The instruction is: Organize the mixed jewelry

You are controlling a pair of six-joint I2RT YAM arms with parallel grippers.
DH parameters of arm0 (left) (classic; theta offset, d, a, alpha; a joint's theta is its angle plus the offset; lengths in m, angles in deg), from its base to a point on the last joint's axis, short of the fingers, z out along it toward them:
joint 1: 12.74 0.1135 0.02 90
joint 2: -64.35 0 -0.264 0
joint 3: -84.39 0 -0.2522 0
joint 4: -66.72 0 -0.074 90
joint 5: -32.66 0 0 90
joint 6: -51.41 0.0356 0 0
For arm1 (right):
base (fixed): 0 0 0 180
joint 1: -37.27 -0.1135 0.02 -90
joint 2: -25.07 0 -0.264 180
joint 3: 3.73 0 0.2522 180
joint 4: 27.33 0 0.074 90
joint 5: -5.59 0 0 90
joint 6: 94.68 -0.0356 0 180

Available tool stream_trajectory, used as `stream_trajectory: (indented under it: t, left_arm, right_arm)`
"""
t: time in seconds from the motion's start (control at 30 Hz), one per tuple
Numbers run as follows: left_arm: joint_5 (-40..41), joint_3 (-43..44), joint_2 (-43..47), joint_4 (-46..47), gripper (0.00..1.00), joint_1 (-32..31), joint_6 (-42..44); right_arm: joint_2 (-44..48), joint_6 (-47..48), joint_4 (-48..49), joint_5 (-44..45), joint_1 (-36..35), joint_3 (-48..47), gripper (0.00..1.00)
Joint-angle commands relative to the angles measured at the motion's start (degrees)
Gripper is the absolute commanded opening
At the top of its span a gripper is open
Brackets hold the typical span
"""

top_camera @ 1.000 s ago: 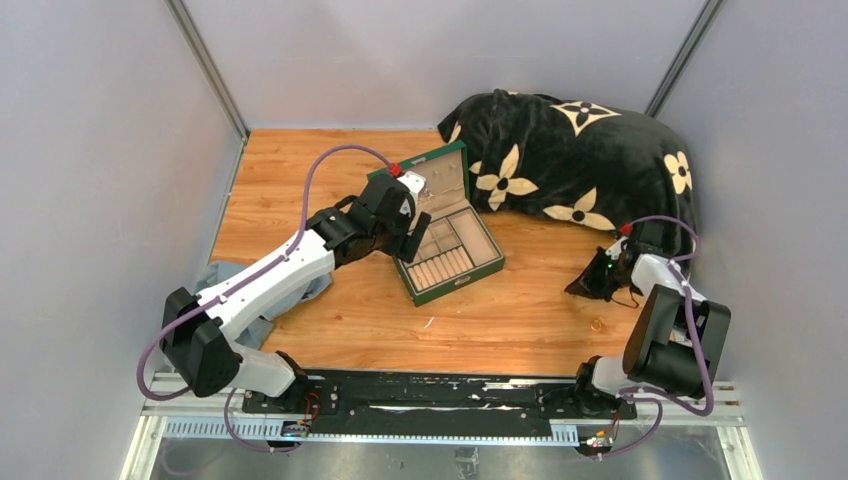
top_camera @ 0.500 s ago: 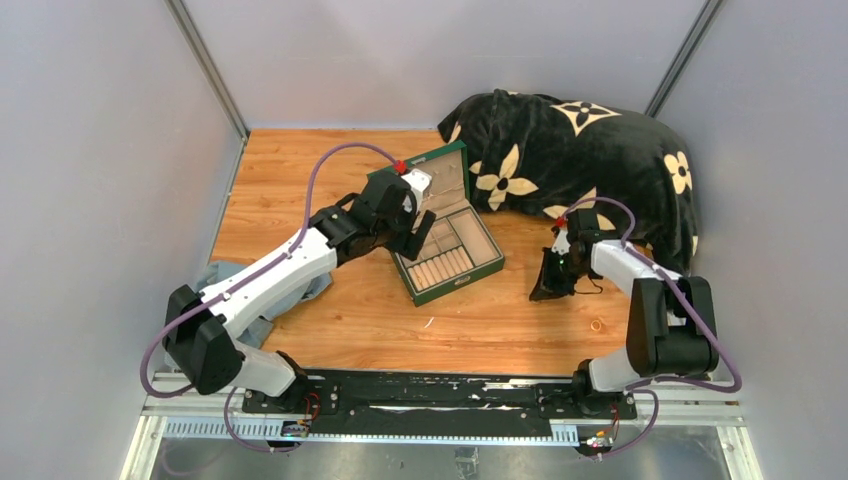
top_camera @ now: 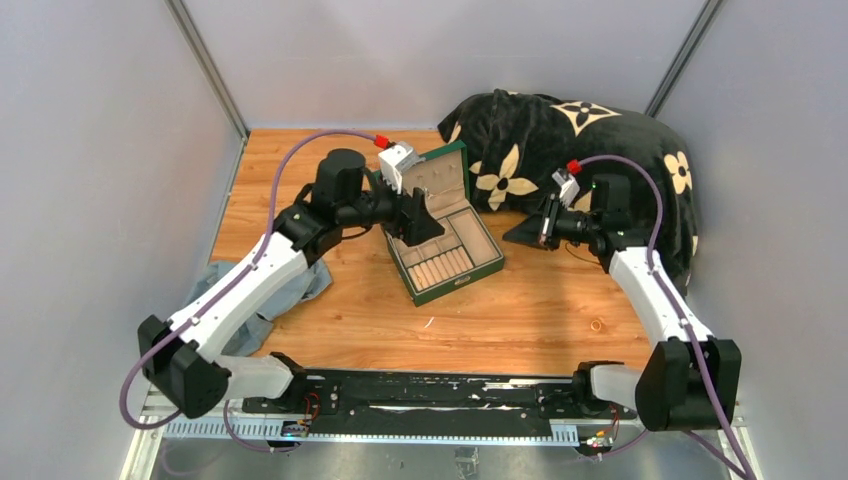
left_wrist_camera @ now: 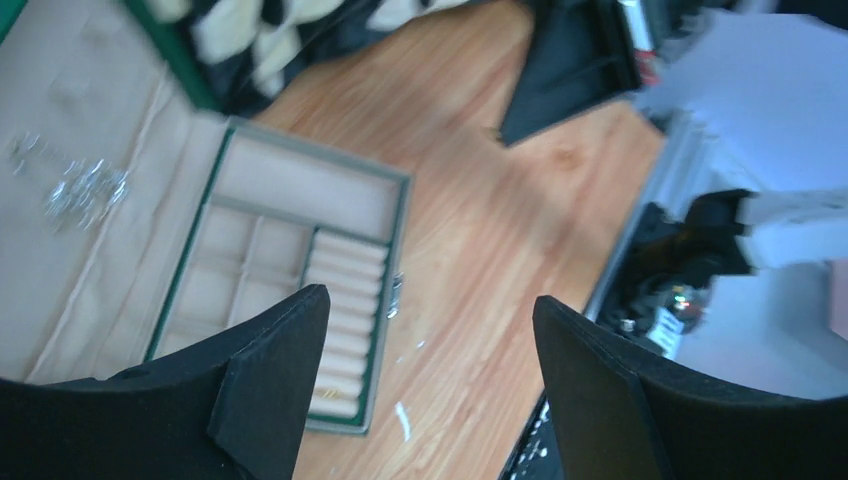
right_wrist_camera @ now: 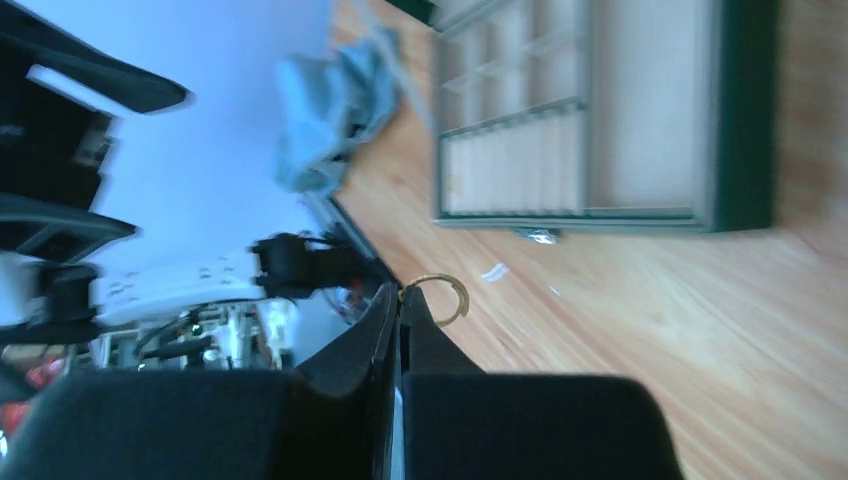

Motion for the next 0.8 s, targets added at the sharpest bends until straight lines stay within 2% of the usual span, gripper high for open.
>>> stream_trajectory:
  t: [0.0,0.1,0.17,0.37,0.43,0.6,0.77]
  left_arm:
    - [-18.0,-6.9,6.2,21.3,0.79,0.2,-2.6]
    - [-23.7,-12.5,8.7,36.8,0.80,0.4,-7.6]
    - [-26.2,-12.6,8.1,41.7,0.81,0.9,-11.7]
    - [-32.8,-7.0,2.1,45.5,0.78,0.9,-13.4]
    - [-35.8,-4.8,-0.9,48.0,0.76,0.9,-14.0]
    - [-40.1,-0.7,-6.3,50.0,0.73,1.2,-15.0]
    - [-42.1,-0.2,-7.5,51.5,0.70,1.2,-14.5]
  right_arm:
    - [3.4,-24.8,30.4,-18.2,-0.5,1.6,0.00]
    - [4.0,-36.2,44.3,-20.7,-0.7,2.0,0.00]
    - [4.2,-43.4,53.0,-21.6,-1.2,1.8,0.00]
    - [3.8,-56.2,69.3,-23.0,-4.6,0.4,0.00]
    - [2.7,-63.4,77.2,-22.7,-4.9,0.8,0.00]
    - [-3.3,-86.1,110.1,-15.1,-5.2,3.0,0.00]
    - [-5.2,-87.1,111.3,-17.0,-8.1,1.1,0.00]
